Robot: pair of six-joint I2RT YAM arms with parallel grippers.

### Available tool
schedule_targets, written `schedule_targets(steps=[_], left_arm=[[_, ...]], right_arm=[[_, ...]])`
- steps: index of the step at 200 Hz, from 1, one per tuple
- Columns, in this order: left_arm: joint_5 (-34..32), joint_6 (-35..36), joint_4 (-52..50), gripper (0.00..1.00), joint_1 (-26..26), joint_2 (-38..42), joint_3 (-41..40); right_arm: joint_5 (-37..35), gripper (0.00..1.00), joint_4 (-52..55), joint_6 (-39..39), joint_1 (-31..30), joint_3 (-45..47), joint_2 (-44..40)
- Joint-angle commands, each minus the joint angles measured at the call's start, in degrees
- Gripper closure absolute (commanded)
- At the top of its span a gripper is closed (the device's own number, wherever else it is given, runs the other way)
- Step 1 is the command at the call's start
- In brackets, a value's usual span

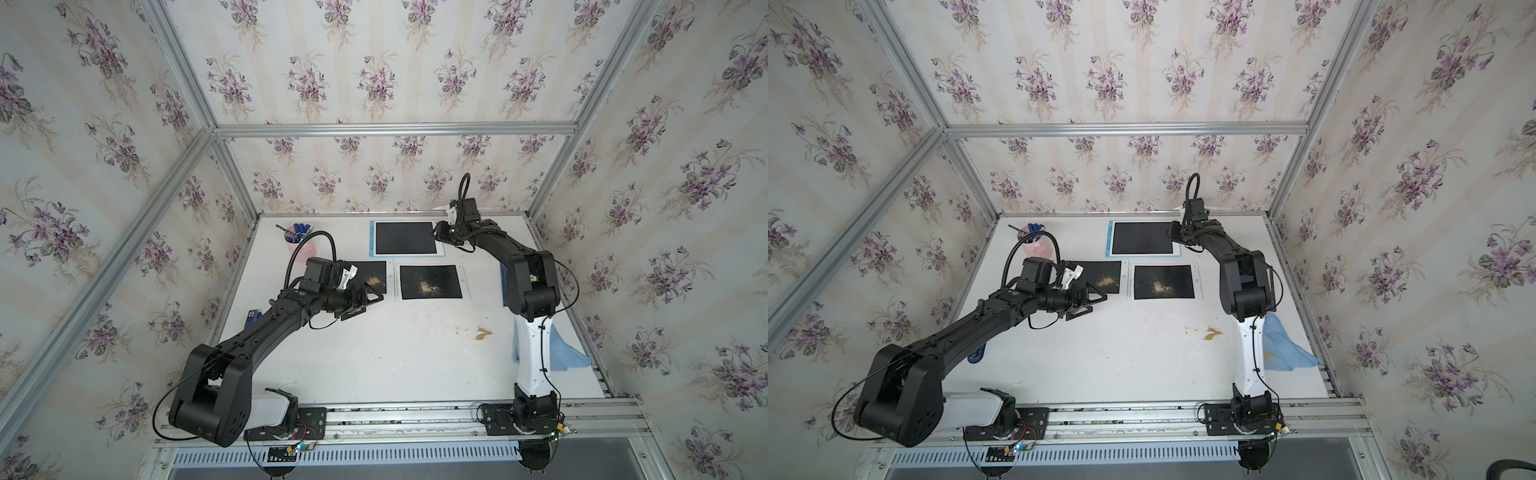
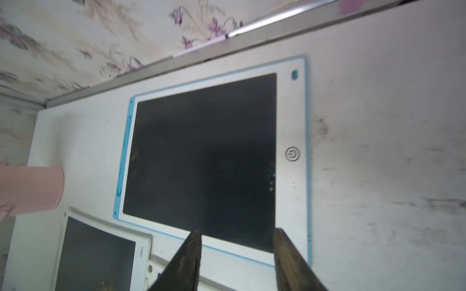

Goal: Wipe the drawing tablet
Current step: Place the drawing tablet at the center of the board, then move the drawing tablet to the center of the board.

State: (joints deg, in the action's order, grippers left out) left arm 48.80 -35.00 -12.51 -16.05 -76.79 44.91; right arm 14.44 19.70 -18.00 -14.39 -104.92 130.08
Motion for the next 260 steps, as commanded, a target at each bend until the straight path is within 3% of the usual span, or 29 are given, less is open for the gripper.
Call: schedule_targets(steps=[1,63,152,260], left_arm=[[-1.52,0.54,2.13,0.07,-0.03,1.57,-0.02],[-1.90,1.94,1.75,0.06,-0.02,2.04,-0.79],[-3.07,4.46,-1.02,0.05,-0.03,3.81,-1.36],[-4.23,5.72,-2.36,0.04,0.05,3.46,-1.51]], right_arm=[[-4.62,0.51,6.27,3.85,-1.70,-1.85,2.05],[-7.11,0.47,4.43,3.94,-4.75,3.41,1.70],[-12.62,0.47,7.08,4.31,-7.55,1.62,4.72],[-13.90,0.46,2.30,2.75,-11.24,17.08,-2.42]])
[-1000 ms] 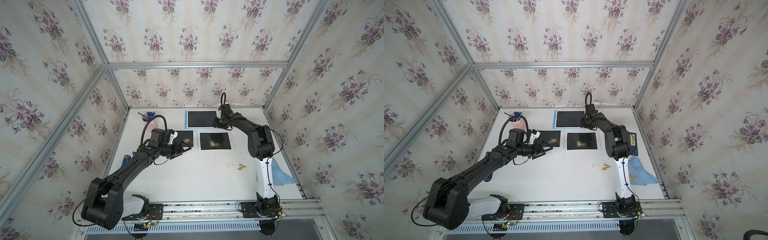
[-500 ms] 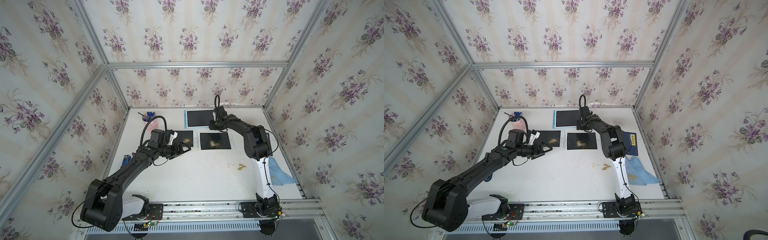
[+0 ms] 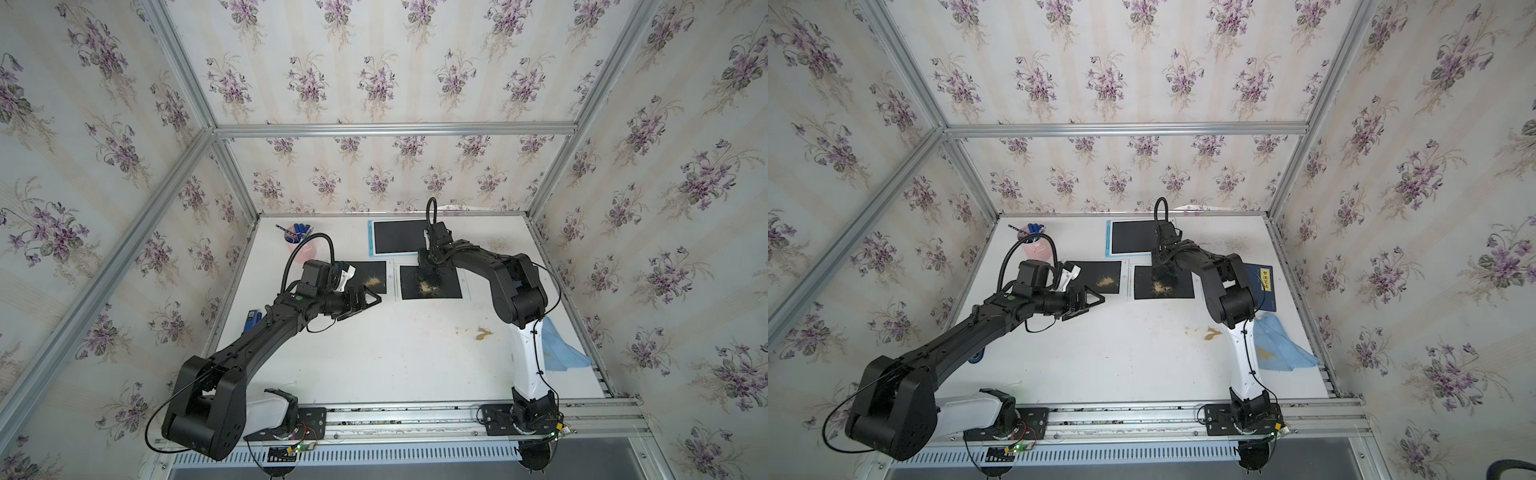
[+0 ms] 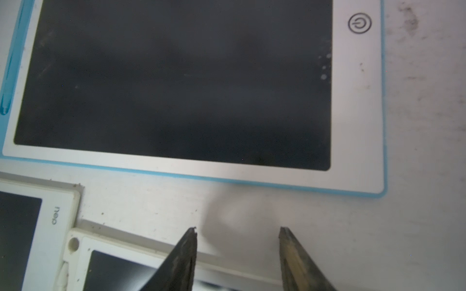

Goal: Wipe the drawing tablet
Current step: Move the drawing tablet to the center of the board.

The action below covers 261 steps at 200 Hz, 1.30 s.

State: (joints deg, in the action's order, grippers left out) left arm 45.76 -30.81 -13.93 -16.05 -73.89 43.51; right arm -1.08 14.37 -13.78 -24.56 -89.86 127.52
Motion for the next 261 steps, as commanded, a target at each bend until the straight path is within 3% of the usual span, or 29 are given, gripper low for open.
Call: schedule_targets(steps=[1,115,261], left_arm=[[-1.24,1.53,-0.93,0.04,0.01,0.62,-0.14],[-0.13,1.47,-0.51,0.04,-0.03,2.37,-2.90],[1.17,-1.01,4.38,0.04,-1.47,0.04,-5.27]], right_arm=[[1.66,0.46,7.62,-1.49,-1.14,2.08,0.07],[1.47,0.46,2.13,-3.88,-3.71,18.84,-9.93],[2.88,0.47,-0.15,-6.56,-9.97,26.73,-16.57]])
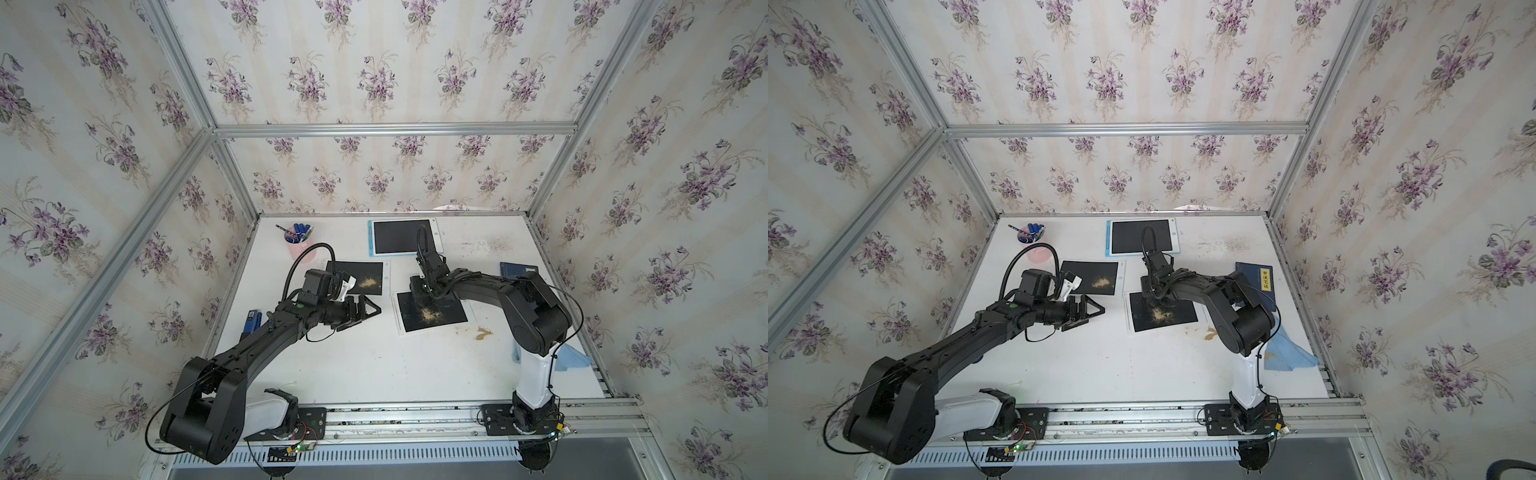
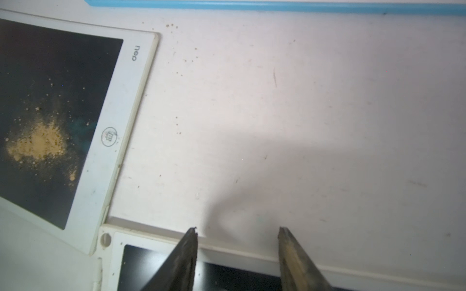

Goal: Wipe the drawing tablet
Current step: Move the drawing tablet to the center of the board.

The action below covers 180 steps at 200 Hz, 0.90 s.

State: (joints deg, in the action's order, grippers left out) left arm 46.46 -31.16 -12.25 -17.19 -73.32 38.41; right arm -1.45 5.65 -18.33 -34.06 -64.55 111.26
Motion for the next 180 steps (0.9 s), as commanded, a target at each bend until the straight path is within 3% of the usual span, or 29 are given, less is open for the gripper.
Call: schedule_targets(steps=[1,26,50,87,124,180], left_arm=[[0.52,-0.70,2.73,0.04,-0.41,-0.56,-0.18],[0.40,-1.77,4.49,0.04,-1.53,-1.31,-0.74],[1.53,-5.00,9.66,0.04,-3.24,-3.15,-2.45],[5.76,-10.51,20.52,0.06,-3.80,-7.23,-4.49],[4.96,-9.50,20.69,0.07,-4.52,-11.47,-4.33],[5.96,-8.95,21.29,0.06,-4.94,-15.94,-2.99]], right_arm=[[3.27,0.47,8.58,-2.04,-0.47,1.48,-0.33],[2.48,0.46,8.84,-2.63,-0.33,1.58,-1.69],[0.50,0.37,7.58,-3.12,2.39,1.39,-6.47],[8.55,0.37,6.52,-3.52,18.12,2.01,-10.57],[14.03,0.36,4.37,-5.05,28.88,10.25,-15.04],[16.41,0.37,3.05,-5.30,30.20,19.31,-19.14]])
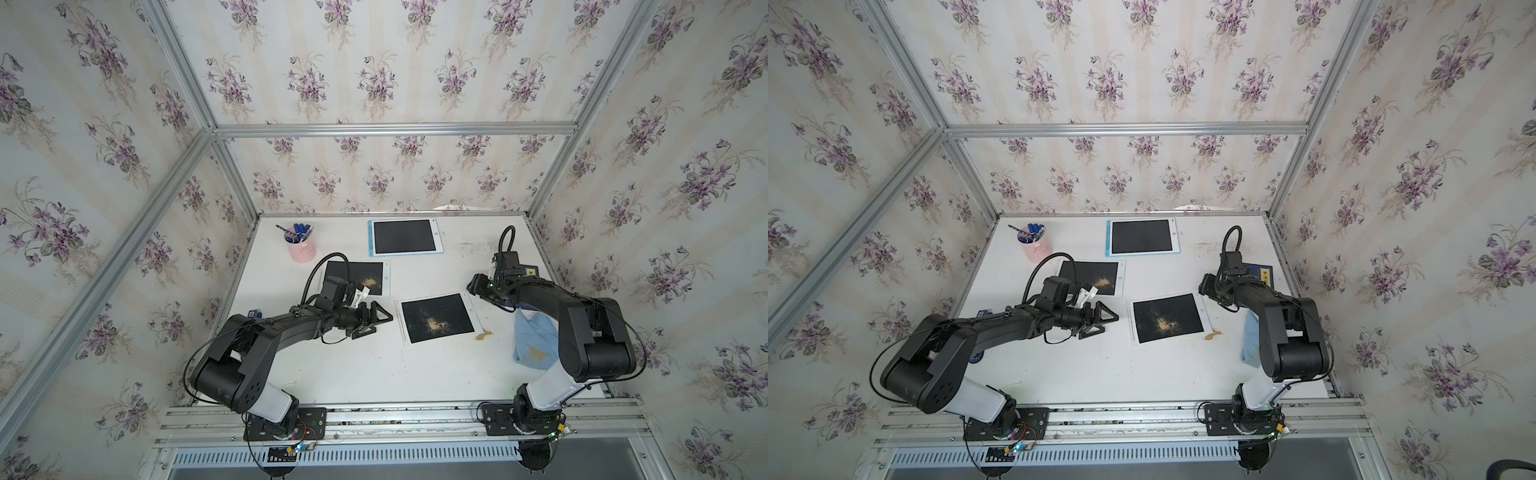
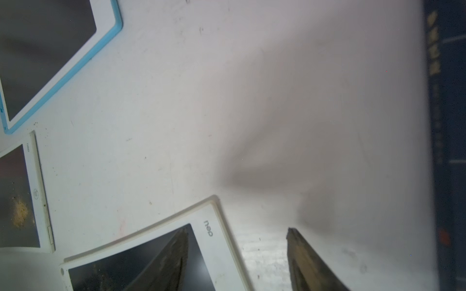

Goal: Wipe the drawing tablet
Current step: Move the drawing tablet to the center of the board.

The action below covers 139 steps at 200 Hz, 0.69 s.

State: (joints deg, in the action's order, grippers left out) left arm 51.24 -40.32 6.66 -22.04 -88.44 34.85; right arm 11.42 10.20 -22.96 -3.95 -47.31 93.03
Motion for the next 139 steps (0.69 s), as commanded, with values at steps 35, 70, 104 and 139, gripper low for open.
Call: schedule_targets(steps=[35,70,104,139], left_arm=[[-1.84,3.82,-3.34,0.06,0.00,1.66,1.84],[-2.42,6.04,-6.61,0.05,0.60,2.07,2.58],[-2.79,6.66,-6.96,0.06,1.07,1.63,1.66],[-4.17,8.06,-9.13,0.06,1.46,4.99,-0.79]], right_arm=[[8.28,0.38,-3.61,-1.34,-1.12,7.74,-2.77],[9.61,0.39,-4.46,-1.62,-6.46,9.91,-2.87],[8.42,0.39,-4.19,-3.23,-12.62,10.81,-3.61],[7.42,0.39,-3.37,-5.38,-17.48,13.27,-6.11]])
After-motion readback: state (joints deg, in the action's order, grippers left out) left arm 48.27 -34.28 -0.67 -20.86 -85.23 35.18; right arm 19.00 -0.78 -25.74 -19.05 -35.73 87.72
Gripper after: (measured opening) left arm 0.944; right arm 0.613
